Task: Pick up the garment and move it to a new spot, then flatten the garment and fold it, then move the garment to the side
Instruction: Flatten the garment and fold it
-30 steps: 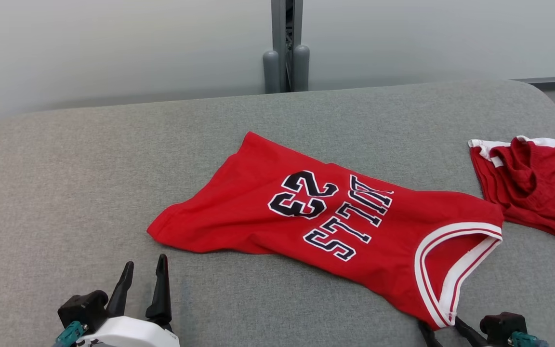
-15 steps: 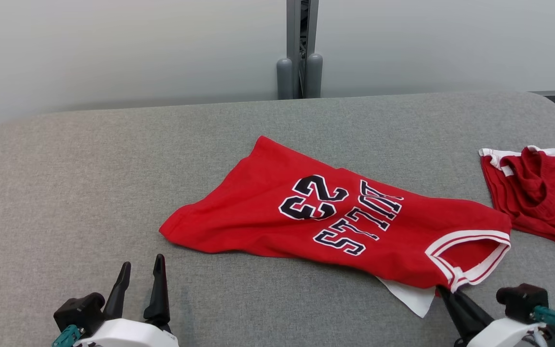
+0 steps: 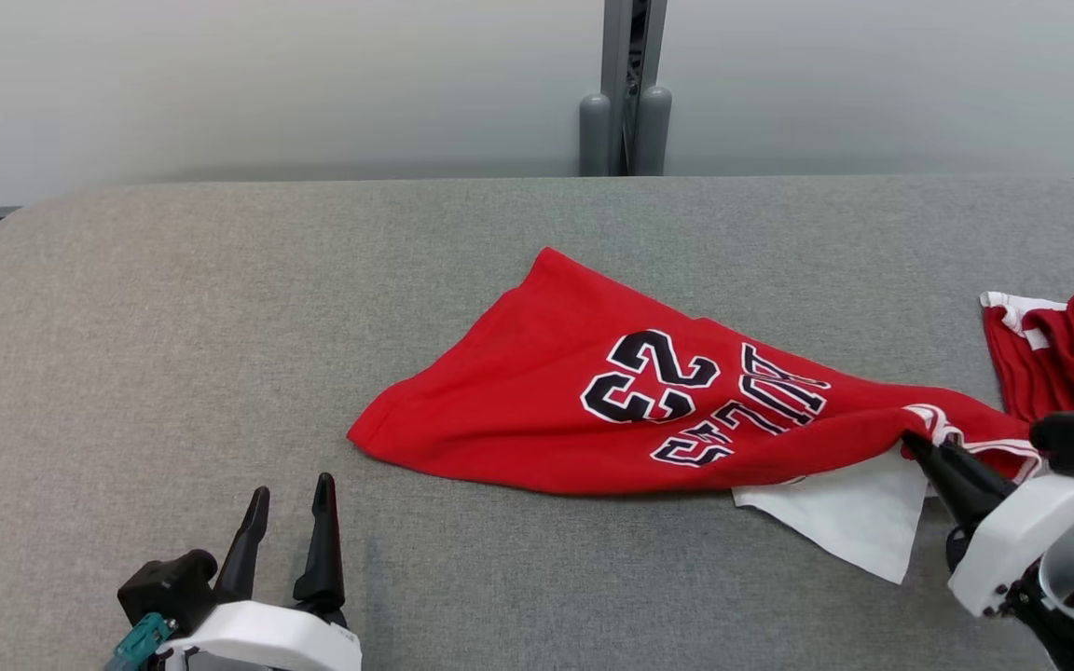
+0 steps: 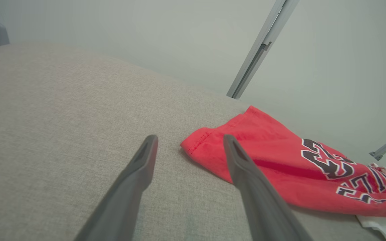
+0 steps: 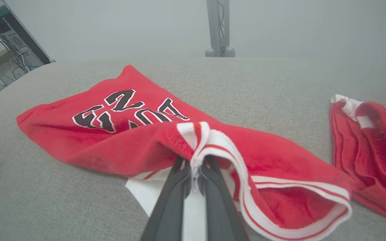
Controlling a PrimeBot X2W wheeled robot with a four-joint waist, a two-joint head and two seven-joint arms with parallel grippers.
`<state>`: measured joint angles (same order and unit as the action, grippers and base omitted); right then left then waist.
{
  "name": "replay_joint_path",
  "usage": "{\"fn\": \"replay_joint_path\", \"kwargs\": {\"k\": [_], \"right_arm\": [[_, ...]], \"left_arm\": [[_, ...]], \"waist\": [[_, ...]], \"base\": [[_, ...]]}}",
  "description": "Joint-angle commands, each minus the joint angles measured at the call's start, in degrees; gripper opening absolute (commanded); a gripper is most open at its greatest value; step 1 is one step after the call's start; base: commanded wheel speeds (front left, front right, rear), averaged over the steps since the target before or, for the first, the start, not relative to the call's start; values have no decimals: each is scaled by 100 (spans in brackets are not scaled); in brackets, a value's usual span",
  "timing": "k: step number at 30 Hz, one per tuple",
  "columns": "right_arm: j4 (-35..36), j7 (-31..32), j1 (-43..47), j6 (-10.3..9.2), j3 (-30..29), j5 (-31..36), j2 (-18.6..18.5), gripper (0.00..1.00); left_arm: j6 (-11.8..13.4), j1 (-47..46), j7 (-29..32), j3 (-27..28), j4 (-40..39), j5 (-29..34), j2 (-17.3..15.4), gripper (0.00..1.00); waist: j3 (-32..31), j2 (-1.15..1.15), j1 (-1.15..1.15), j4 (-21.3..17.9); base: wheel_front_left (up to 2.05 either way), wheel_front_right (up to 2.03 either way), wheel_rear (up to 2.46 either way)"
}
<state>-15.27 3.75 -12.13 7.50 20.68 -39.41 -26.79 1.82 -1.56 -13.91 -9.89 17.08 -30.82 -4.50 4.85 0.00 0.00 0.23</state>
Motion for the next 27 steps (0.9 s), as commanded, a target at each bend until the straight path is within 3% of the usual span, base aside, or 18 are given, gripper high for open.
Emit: {"fn": "replay_joint_path", "kwargs": {"k": [1,9,16,17,19,20,21,27], "right_arm": [[-154,56,-152,-2,-1,-29,-29,0],[-2023,201,-1494,-2,145,-364,56,0],[-3030,-127,-2160,-2,481,-236,103,0],[-3156,-207,-2243,-2,537,-200,109,7],[-3398,-348,-2377,-3,628,-148,161,42],[-3495,-407,-2435,-2,676,-144,188,93],[-3567,-480,-2492,-2,721,-140,200,100],[-3495,-989,-2476,-2,1026,-307,117,100]], "left_arm": [[-28,-108,-29,-14,-5,11,-11,100],[-83,-487,-28,-217,56,153,6,100],[-126,-659,-18,-370,130,205,23,100],[-134,-676,-3,-394,153,207,25,100],[-161,-708,11,-438,196,200,23,100],[-171,-729,19,-459,209,200,27,100],[-176,-742,21,-471,223,202,28,100],[-129,-724,17,-482,275,185,2,100]], "waist": [[76,0,0,81],[460,0,0,484],[583,0,0,484],[594,0,0,457],[606,0,0,386],[607,0,0,348],[606,0,0,305],[524,0,0,9]], "base": [[0,0,0],[0,0,0],[0,0,0],[0,0,0],[0,0,0],[0,0,0],[0,0,0],[0,0,0]]}}
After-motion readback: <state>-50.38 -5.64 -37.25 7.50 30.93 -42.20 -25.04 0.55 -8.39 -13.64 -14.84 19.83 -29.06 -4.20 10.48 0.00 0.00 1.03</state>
